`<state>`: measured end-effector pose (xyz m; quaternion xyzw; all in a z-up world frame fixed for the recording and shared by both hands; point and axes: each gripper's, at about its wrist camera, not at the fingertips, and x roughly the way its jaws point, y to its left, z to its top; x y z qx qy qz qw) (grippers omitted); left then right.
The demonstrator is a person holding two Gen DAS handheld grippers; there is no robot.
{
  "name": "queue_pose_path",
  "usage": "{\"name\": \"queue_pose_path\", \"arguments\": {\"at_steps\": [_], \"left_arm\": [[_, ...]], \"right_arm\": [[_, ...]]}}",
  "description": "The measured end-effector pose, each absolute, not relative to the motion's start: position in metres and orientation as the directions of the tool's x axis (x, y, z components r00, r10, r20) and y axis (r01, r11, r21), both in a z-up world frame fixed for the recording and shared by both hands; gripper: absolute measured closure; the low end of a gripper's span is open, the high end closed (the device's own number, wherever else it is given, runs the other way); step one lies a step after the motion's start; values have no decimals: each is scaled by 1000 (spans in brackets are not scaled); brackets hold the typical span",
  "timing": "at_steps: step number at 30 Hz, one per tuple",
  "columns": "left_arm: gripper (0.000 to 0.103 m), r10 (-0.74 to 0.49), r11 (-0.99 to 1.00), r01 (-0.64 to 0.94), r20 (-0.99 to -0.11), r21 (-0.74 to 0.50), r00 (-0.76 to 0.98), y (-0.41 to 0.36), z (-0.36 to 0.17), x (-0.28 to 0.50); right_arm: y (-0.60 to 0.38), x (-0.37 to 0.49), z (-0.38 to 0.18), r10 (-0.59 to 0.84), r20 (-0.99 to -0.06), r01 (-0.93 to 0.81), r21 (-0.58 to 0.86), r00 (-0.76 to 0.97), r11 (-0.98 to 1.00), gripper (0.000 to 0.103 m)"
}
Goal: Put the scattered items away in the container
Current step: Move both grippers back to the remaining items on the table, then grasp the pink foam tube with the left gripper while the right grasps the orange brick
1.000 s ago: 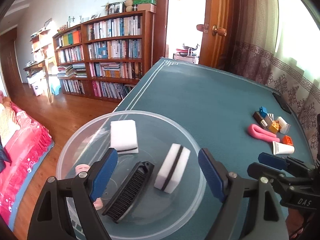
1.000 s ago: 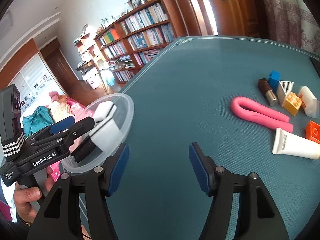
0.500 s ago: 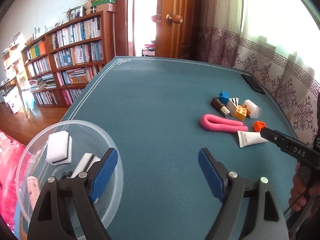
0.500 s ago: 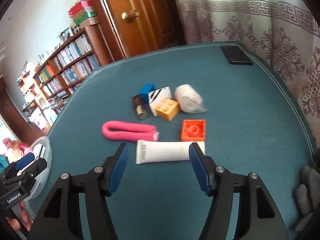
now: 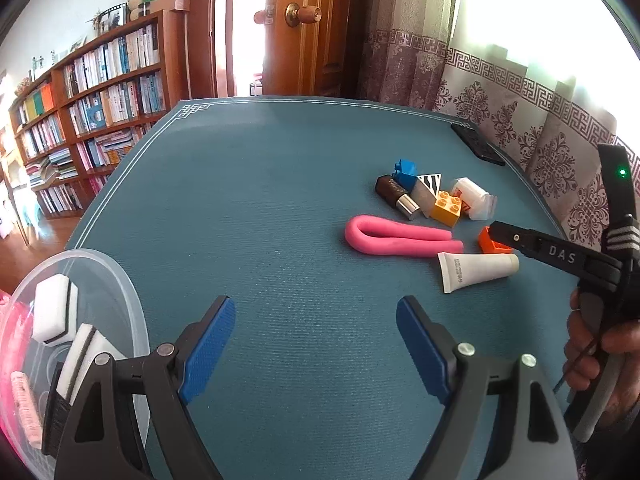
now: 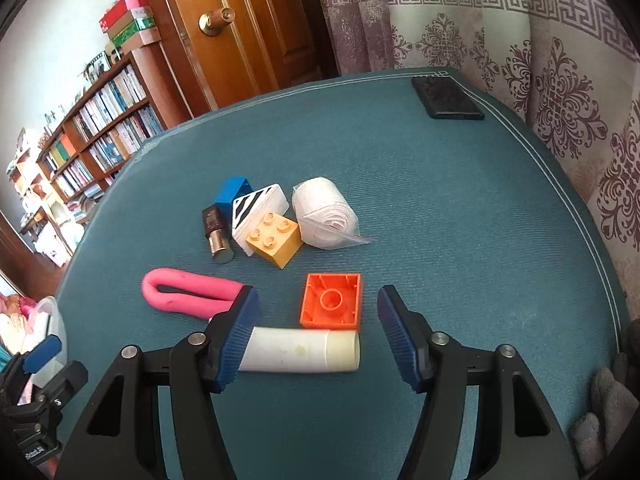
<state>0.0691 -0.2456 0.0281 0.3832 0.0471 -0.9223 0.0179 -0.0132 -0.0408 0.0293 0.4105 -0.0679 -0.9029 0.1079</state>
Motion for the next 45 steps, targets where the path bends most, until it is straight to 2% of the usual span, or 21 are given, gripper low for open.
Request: {"name": "queue_pose_path", "arguments": {"at_steps": [7, 11, 21, 27, 31, 36, 43, 45], "left_arm": [[17, 32, -995, 47, -725, -88, -688, -244, 19, 42], [17, 48, -996, 24, -735, -87, -677, -238, 14, 23], [17, 84, -994, -106, -745, -17, -662, -212, 6, -11], [17, 2, -949, -231, -731, 213, -682, -185, 2, -17], [17, -18, -911, -284, -717, 299, -697, -173, -3, -27], [1, -37, -872, -319, -700, 371, -713, -163, -6, -41], [2, 34, -898, -348, -748, 268, -663, -166, -6, -62], [13, 90, -918, -352, -769, 183, -632, -172, -6, -66]], "right_arm": [[-43, -26, 11, -216, -764, 131, 172, -608, -976, 60], [-41, -27, 11, -215, -760, 139, 164, -614, -977, 66], [-36, -24, 10, -252, -745, 155, 199, -617, -968, 67], [-31, -25, 10, -273, -746, 151, 228, -608, -962, 67], [-28, -26, 11, -291, -745, 148, 253, -600, -956, 67], [-25, -26, 10, -310, -741, 148, 277, -595, -949, 67], [-24, -26, 10, -321, -735, 153, 288, -597, -945, 67], [-24, -26, 9, -318, -734, 154, 284, -600, -946, 67]]}}
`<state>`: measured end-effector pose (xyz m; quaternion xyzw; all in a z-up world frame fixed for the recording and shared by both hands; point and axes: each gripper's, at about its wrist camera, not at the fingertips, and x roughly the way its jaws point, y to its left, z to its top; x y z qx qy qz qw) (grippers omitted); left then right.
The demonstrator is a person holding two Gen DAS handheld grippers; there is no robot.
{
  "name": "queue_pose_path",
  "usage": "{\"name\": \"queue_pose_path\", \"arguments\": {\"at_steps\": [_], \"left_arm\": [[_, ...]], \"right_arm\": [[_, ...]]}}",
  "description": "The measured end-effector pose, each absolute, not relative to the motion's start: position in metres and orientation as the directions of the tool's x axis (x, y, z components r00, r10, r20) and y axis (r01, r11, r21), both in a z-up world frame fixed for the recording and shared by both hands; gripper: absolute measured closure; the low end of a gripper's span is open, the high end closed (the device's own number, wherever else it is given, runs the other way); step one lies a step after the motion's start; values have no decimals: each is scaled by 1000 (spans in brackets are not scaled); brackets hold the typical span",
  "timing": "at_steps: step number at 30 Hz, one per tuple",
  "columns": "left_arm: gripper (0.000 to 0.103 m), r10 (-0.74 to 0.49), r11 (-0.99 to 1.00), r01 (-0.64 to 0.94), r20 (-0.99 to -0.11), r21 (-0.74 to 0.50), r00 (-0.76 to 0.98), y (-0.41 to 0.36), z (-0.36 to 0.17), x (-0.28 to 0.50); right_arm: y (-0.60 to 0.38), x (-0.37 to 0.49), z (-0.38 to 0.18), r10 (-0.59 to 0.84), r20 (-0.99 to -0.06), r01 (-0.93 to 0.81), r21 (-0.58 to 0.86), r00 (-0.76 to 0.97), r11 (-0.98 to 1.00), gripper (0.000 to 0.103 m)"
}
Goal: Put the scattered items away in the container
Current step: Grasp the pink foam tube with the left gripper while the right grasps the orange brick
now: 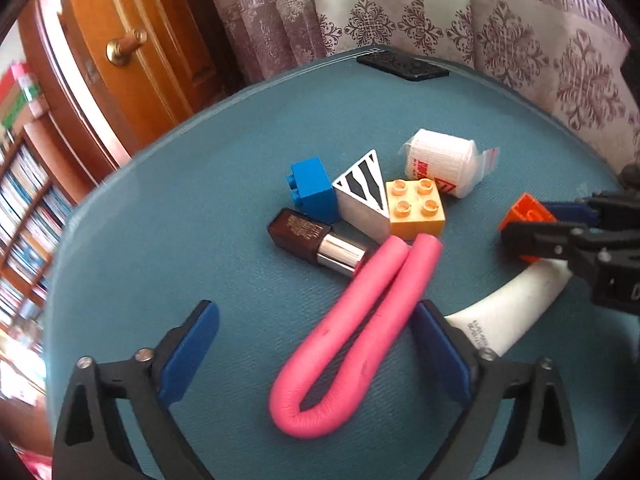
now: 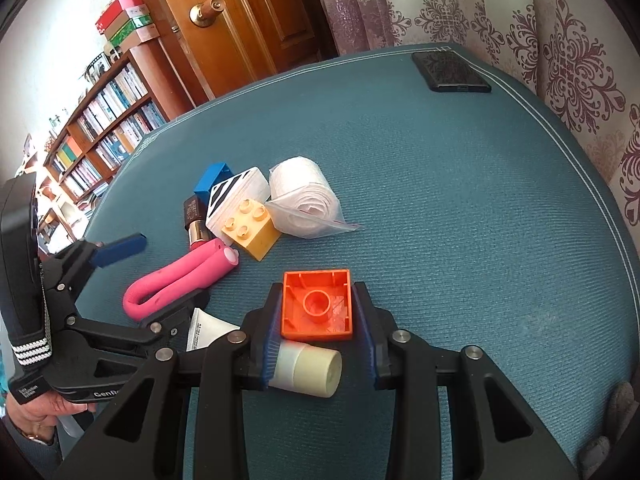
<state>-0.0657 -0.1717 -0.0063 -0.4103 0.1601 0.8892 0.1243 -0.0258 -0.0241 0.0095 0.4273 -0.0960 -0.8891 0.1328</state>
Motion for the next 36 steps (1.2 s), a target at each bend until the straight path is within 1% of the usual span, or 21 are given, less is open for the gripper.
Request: {"name": "queue_pose_path", "arguments": {"at_steps": [1, 3, 5, 7, 11, 15, 23, 26, 36], "left_arm": [[16, 119, -925, -354, -778, 139, -617, -174, -7, -67], [33, 173, -930, -362, -786, 68, -594, -176, -9, -62], [41, 190, -929, -366, -783, 52, -593, -176, -8, -56], [42, 171, -933, -354, -778, 70, -605, -174, -8, -50], [48, 176, -946, -322, -775, 37, -607, -176, -8, -46], [54, 167, -951, -306, -769, 39, -617, -179, -8, -36], [57, 127, -973, -228, -747, 34, -652, -181, -2, -21], [57, 95, -979, -196, -737, 52, -669, -182, 4, -15], [57, 52, -995, -98, -727, 20, -685, -197, 12, 1]], "right_arm": [[-25, -26, 9, -316, -734, 155, 281, -601, -947, 67], [-26, -25, 9, -310, -733, 155, 274, -605, -949, 67], [-27, -25, 9, -305, -732, 155, 267, -609, -951, 67], [-27, -25, 9, -302, -730, 156, 264, -612, -952, 67], [-26, -25, 9, -311, -724, 153, 277, -616, -949, 67], [-22, -25, 8, -329, -715, 149, 305, -617, -941, 67], [-20, -22, 12, -361, -692, 162, 337, -625, -927, 67], [-20, -21, 14, -369, -682, 167, 344, -631, -924, 67], [-21, -17, 15, -393, -665, 186, 362, -635, -913, 67]]}}
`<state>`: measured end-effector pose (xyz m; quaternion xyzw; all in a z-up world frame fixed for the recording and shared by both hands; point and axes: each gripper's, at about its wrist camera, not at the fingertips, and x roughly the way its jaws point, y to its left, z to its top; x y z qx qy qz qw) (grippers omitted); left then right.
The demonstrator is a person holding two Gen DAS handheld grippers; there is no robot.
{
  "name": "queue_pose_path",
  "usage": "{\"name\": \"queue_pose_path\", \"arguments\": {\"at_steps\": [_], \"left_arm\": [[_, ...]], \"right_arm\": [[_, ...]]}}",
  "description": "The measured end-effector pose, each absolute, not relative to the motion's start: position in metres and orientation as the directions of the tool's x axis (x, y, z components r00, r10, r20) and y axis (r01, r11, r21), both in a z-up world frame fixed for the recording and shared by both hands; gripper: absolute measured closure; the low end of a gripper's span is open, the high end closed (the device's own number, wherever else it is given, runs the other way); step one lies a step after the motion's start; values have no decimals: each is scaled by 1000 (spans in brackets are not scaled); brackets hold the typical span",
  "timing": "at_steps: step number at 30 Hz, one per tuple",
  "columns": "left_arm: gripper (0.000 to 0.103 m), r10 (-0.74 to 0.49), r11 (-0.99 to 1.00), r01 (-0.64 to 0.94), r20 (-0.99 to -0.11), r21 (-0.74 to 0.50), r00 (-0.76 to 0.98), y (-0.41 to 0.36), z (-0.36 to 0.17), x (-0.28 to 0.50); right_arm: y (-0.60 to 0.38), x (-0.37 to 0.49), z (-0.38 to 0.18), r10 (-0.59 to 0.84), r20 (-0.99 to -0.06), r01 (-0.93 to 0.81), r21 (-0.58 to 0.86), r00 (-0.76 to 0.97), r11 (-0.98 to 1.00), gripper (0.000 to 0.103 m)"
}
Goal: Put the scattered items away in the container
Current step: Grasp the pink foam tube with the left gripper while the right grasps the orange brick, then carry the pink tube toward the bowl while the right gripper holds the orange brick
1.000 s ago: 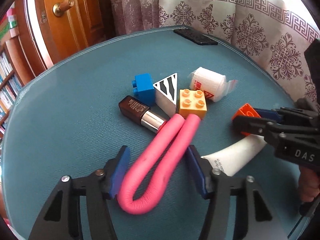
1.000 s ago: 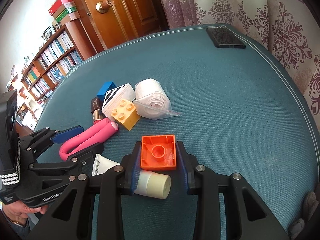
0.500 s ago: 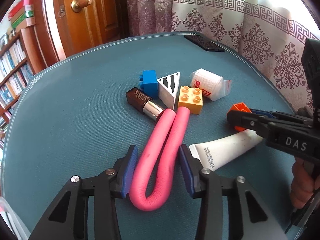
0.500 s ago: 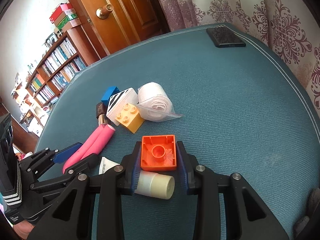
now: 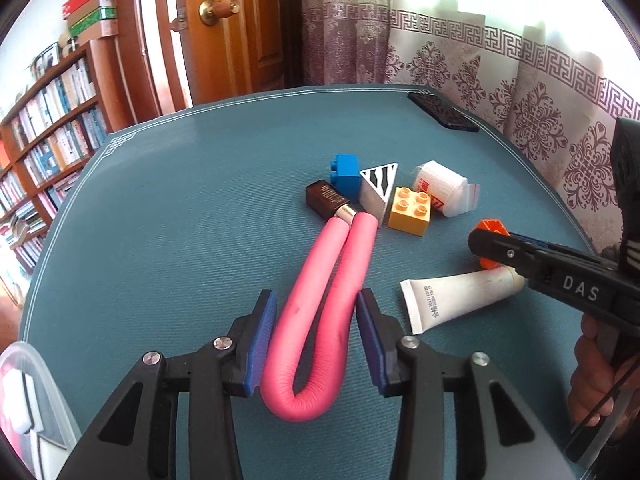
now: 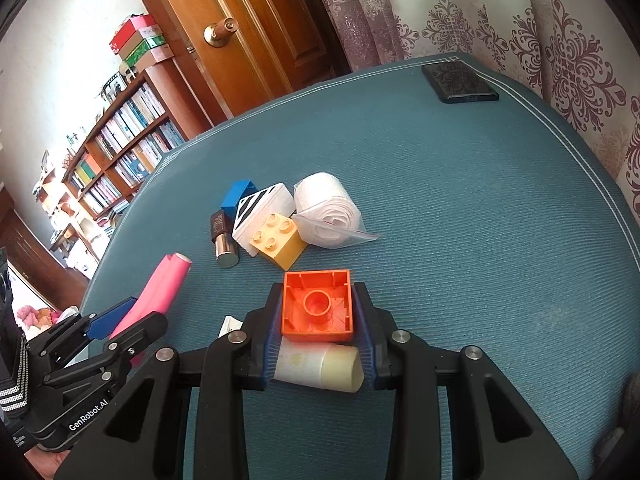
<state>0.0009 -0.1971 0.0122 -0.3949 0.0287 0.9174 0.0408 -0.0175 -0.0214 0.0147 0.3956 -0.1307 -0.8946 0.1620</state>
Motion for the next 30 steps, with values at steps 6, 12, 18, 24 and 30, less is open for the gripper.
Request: {"name": "queue_pose_path", "arguments": {"at_steps": [6, 12, 18, 24, 30], "left_arm": [[57, -10, -1000, -9, -719, 22, -695, -214, 15, 13], [57, -72, -997, 65, -693, 35, -717, -231, 21, 28], [57, -114, -992, 121, -665, 37, -738, -247, 29, 43], [57, -149, -985, 167, -644, 34, -750, -264, 33, 60], [57, -187, -976, 214, -630, 33, -754, -281, 36, 73]], "right_arm": [[-25, -13, 16, -393, -655, 201, 352, -645, -914, 67], [-26, -14, 13, -397, -651, 205, 354, -647, -913, 68], [-26, -14, 12, -384, -648, 196, 346, -658, -918, 68], [-33, -8, 14, -375, -649, 200, 329, -663, -923, 68], [-51, 4, 24, -394, -639, 245, 312, -661, -918, 68]]}}
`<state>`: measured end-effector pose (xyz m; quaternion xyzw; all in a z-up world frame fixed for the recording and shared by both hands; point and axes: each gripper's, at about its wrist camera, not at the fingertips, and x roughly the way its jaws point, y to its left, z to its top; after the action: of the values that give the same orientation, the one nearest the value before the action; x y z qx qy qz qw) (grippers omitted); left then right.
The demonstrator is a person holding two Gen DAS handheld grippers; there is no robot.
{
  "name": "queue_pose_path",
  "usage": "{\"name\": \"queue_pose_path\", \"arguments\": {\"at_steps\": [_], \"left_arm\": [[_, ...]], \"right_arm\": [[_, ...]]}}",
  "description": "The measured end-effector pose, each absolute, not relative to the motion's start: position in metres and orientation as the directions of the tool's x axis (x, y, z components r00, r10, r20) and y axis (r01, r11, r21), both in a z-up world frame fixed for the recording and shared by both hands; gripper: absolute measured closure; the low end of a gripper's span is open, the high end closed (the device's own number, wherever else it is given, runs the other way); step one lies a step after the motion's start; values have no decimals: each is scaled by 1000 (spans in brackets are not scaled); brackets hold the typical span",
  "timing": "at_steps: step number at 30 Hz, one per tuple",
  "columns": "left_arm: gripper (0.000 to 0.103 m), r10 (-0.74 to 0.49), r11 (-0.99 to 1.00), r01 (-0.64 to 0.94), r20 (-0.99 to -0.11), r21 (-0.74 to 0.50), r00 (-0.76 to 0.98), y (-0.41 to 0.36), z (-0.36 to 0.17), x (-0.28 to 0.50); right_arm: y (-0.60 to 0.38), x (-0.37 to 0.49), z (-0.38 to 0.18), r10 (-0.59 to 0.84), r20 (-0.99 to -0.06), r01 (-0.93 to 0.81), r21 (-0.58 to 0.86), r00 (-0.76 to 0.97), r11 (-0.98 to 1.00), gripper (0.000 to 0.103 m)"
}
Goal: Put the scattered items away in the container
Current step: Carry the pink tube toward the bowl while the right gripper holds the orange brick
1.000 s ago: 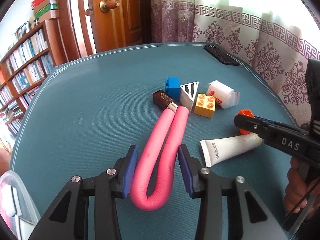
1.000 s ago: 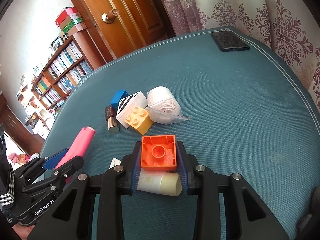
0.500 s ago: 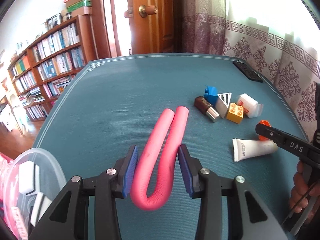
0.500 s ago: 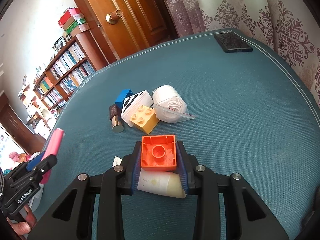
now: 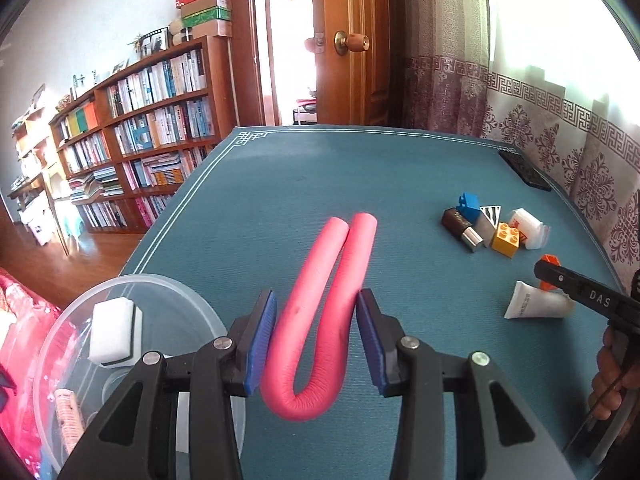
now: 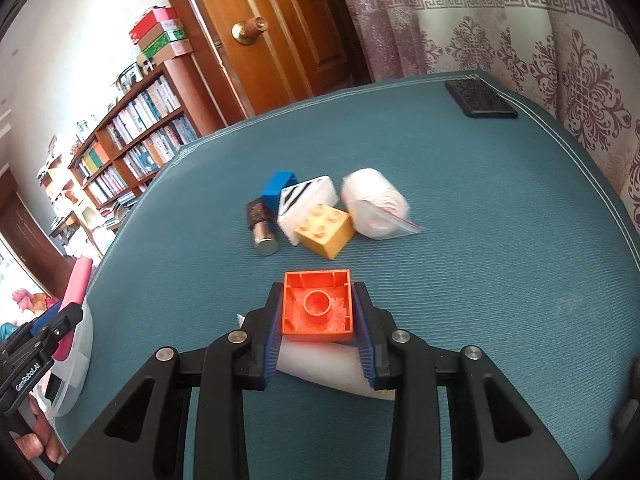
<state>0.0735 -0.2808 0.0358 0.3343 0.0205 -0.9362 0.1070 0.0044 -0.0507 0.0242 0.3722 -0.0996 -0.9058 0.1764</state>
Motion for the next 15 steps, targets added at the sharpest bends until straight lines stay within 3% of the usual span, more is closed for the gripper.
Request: {"name": "queue_pose_path", "arguments": {"at_steps": [15], "left_arm": [[57, -251, -950, 311, -619, 12, -744, -326, 36, 98]], "right_arm": [[-118, 32, 58, -555, -588, 405, 379, -588, -832, 68]]}}
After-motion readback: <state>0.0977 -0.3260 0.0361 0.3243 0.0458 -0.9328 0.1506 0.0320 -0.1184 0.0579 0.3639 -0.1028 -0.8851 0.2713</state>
